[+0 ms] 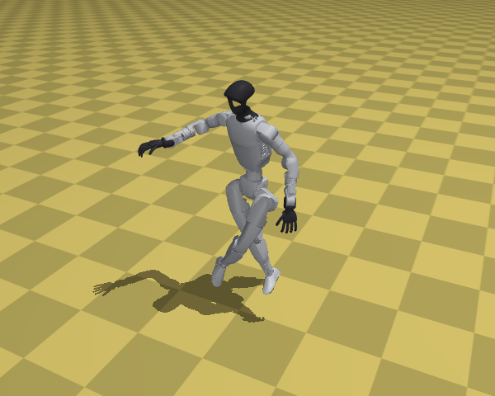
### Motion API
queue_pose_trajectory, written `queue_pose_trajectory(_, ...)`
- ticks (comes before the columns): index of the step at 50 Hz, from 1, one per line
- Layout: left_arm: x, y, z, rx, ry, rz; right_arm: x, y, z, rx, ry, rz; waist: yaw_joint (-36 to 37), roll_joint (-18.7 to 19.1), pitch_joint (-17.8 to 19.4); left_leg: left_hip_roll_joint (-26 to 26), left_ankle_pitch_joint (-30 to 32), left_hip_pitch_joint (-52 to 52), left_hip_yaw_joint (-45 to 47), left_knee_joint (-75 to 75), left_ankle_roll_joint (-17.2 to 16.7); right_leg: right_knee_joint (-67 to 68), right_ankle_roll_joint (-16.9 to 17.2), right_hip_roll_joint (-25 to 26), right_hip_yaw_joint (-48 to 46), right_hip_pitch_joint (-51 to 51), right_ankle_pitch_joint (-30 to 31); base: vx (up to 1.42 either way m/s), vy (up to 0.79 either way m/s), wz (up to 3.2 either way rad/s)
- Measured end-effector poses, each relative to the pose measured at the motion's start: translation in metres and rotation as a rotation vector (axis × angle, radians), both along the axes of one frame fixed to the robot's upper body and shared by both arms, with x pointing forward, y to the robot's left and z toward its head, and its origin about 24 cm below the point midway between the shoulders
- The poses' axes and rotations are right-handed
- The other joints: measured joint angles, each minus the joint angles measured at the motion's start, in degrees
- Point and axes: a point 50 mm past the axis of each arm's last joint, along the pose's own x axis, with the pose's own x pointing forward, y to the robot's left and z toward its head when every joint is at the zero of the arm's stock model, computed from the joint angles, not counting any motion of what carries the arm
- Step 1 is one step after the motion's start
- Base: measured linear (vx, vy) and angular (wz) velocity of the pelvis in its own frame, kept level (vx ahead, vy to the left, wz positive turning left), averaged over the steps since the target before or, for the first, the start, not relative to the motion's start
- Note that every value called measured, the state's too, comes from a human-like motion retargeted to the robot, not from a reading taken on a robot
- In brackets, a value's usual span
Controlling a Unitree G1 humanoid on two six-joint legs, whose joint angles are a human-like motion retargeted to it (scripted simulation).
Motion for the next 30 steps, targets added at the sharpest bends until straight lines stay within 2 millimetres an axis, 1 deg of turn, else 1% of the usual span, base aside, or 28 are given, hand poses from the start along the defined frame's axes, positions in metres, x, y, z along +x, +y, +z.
queue_pose_trajectory(2,-0.008,0.000,-0.003,-0.033,0.010,0.061,0.021,0.026,0.048,-0.111,-0.092,0.115,3.53,-1.12,-0.85,-0.14,-1.25,1.31,-1.11,1.13,0.96,-0.12,0.03,2.42,2.07,1.59,1.58,0.23,-0.69,-1.63)
queue_pose_trajectory(3,-0.011,0.002,-0.002,-0.044,0.005,0.108,0.028,0.041,0.071,-0.171,-0.136,0.169,5.87,-1.96,-1.28,0.06,-1.39,1.79,-1.94,1.07,1.23,-0.36,0.03,3.38,3.51,2.54,2.37,0.25,-0.71,-2.07)
queue_pose_trajectory(5,-0.019,0.013,0.000,-0.050,-0.020,0.225,0.038,0.071,0.111,-0.288,-0.225,0.266,11.40,-4.40,-2.17,-0.04,-1.09,2.10,-5.44,-0.83,0.70,-1.40,0.03,4.59,7.37,4.81,4.13,0.27,-0.67,-2.47)
queue_pose_trajectory(7,-0.026,0.032,0.008,-0.025,-0.070,0.357,0.043,0.102,0.142,-0.349,-0.325,0.353,17.18,-8.47,-2.79,-1.13,-2.65,2.02,-10.21,-3.90,-0.29,-2.89,0.03,4.73,11.39,7.12,6.63,0.31,-0.71,-2.52)
queue_pose_trajectory(8,-0.028,0.043,0.013,-0.003,-0.100,0.419,0.045,0.115,0.154,-0.352,-0.378,0.391,19.74,-10.99,-2.90,-1.60,-4.06,2.17,-11.47,-5.20,-0.37,-3.65,0.03,4.53,12.89,8.08,8.08,0.35,-0.77,-2.14)
queue_pose_trajectory(10,-0.030,0.063,0.023,0.053,-0.157,0.522,0.047,0.135,0.171,-0.312,-0.478,0.452,23.95,-15.99,-2.77,-1.51,-6.25,2.90,-10.55,-7.31,-0.02,-5.08,0.03,3.81,14.12,9.25,9.63,0.36,-0.75,-1.69)
queue_pose_trajectory(12,-0.029,0.080,0.033,0.114,-0.198,0.599,0.051,0.143,0.176,-0.241,-0.542,0.473,27.33,-19.50,-2.51,-0.27,-6.10,4.54,-7.36,-11.23,-0.01,-5.14,0.03,2.42,10.01,8.76,6.96,0.29,-0.61,-1.62)
queue_pose_trajectory(13,-0.027,0.088,0.037,0.143,-0.220,0.644,0.055,0.144,0.176,-0.204,-0.559,0.465,29.44,-21.05,-2.45,-0.78,-3.98,6.39,-6.17,-17.56,-0.72,-3.92,0.03,1.25,5.40,7.53,5.16,0.24,-0.47,-1.90)
queue_pose_trajectory(14,-0.029,0.090,0.038,0.161,-0.217,0.653,0.058,0.144,0.172,-0.179,-0.551,0.472,30.68,-20.95,-2.61,1.57,-4.25,7.24,-4.58,-17.70,-0.73,-0.96,0.03,0.09,-2.35,6.59,3.33,0.23,-0.35,-1.94)
queue_pose_trajectory(15,-0.033,0.090,0.037,0.174,-0.202,0.643,0.060,0.144,0.167,-0.160,-0.531,0.488,31.49,-20.04,-2.88,5.36,-5.73,7.59,-2.78,-14.74,-0.39,2.88,0.03,-1.06,-11.67,5.79,1.50,0.38,-0.05,-1.48)
queue_pose_trajectory(16,-0.043,0.086,0.033,0.169,-0.169,0.642,0.062,0.141,0.152,-0.159,-0.463,0.492,30.98,-17.91,-4.24,7.27,-6.59,9.82,-2.48,-15.48,-0.43,7.12,-0.63,-4.21,-21.78,6.67,0.11,0.50,0.13,-1.01)
queue_pose_trajectory(17,-0.052,0.082,0.029,0.162,-0.137,0.631,0.063,0.137,0.136,-0.157,-0.392,0.499,30.21,-15.47,-5.26,9.83,-7.47,11.96,-2.38,-15.49,-0.65,11.76,-2.43,-7.00,-31.53,7.83,-1.27,0.58,0.13,-0.38)
queue_pose_trajectory(18,-0.057,0.077,0.026,0.151,-0.108,0.602,0.062,0.134,0.119,-0.154,-0.318,0.511,28.92,-12.43,-5.61,13.70,-8.41,13.92,-2.67,-14.03,-1.25,17.22,-6.49,-9.08,-40.58,9.55,-2.62,0.51,-0.07,-0.09)
queue_pose_trajectory(20,-0.058,0.070,0.022,0.145,-0.013,0.463,0.058,0.121,0.074,-0.102,-0.116,0.509,26.81,-9.74,-7.78,17.98,-8.51,14.76,-3.17,-13.86,-0.46,34.19,-11.76,-16.11,-49.96,5.78,-5.91,0.41,-0.21,0.14)
queue_pose_trajectory(22,-0.050,0.070,0.022,0.178,0.054,0.308,0.045,0.100,0.020,-0.021,0.058,0.456,23.85,-10.80,-10.53,17.57,-7.77,12.43,-5.04,-15.60,2.14,50.30,-11.14,-23.87,-48.19,-5.00,-4.90,0.32,-0.22,0.53)
queue_pose_trajectory(23,-0.038,0.071,0.023,0.201,0.073,0.234,0.035,0.085,-0.006,0.021,0.143,0.404,22.43,-10.96,-10.57,16.56,-6.48,12.33,-6.46,-18.42,2.44,54.73,-10.47,-26.02,-45.38,-9.75,-3.42,0.29,-0.26,0.95)
queue_pose_trajectory(24,-0.026,0.072,0.024,0.224,0.079,0.185,0.023,0.071,-0.036,0.074,0.219,0.335,21.05,-10.70,-10.26,15.61,-4.64,13.19,-8.15,-22.26,1.72,57.14,-9.55,-27.52,-42.66,-13.38,-1.97,0.29,-0.29,1.17)
queue_pose_trajectory(25,-0.013,0.074,0.026,0.249,0.078,0.149,0.006,0.056,-0.067,0.130,0.291,0.254,19.67,-10.22,-9.78,14.70,-2.52,14.53,-9.99,-26.62,0.49,58.55,-8.50,-28.70,-39.98,-16.47,-0.56,0.29,-0.31,1.49)
queue_pose_trajectory(26,0.001,0.076,0.028,0.271,0.065,0.135,-0.016,0.043,-0.104,0.225,0.366,0.157,17.89,-9.54,-8.90,15.38,-1.88,14.59,-12.15,-26.86,0.43,58.12,-8.83,-30.03,-38.56,-18.07,-0.57,0.29,-0.33,1.83)
queue_pose_trajectory(27,0.014,0.078,0.030,0.290,0.048,0.129,-0.045,0.032,-0.139,0.325,0.445,0.050,15.94,-8.69,-8.04,16.37,-2.03,13.99,-14.55,-25.49,0.75,57.49,-8.90,-31.50,-37.30,-19.45,-0.64,0.30,-0.34,2.33)
queue_pose_trajectory(28,0.027,0.076,0.032,0.299,0.024,0.134,-0.081,0.021,-0.173,0.437,0.524,-0.067,13.66,-7.50,-7.20,18.01,-3.77,12.07,-17.42,-20.89,1.83,56.48,-8.48,-33.24,-36.39,-20.37,-0.85,0.29,-0.36,2.50)
queue_pose_trajectory(29,0.040,0.075,0.033,0.299,-0.005,0.153,-0.119,0.017,-0.204,0.560,0.604,-0.192,11.70,-6.22,-6.30,19.25,-4.29,11.33,-20.10,-18.98,1.14,53.85,-8.34,-33.82,-34.83,-20.77,-1.01,0.28,-0.39,2.52)
queue_pose_trajectory(30,0.054,0.074,0.036,0.293,-0.037,0.178,-0.161,0.018,-0.233,0.687,0.683,-0.325,9.90,-4.88,-5.37,20.29,-4.19,11.17,-22.68,-18.43,-0.43,50.40,-8.35,-33.81,-32.95,-20.90,-1.16,0.22,-0.43,2.23)
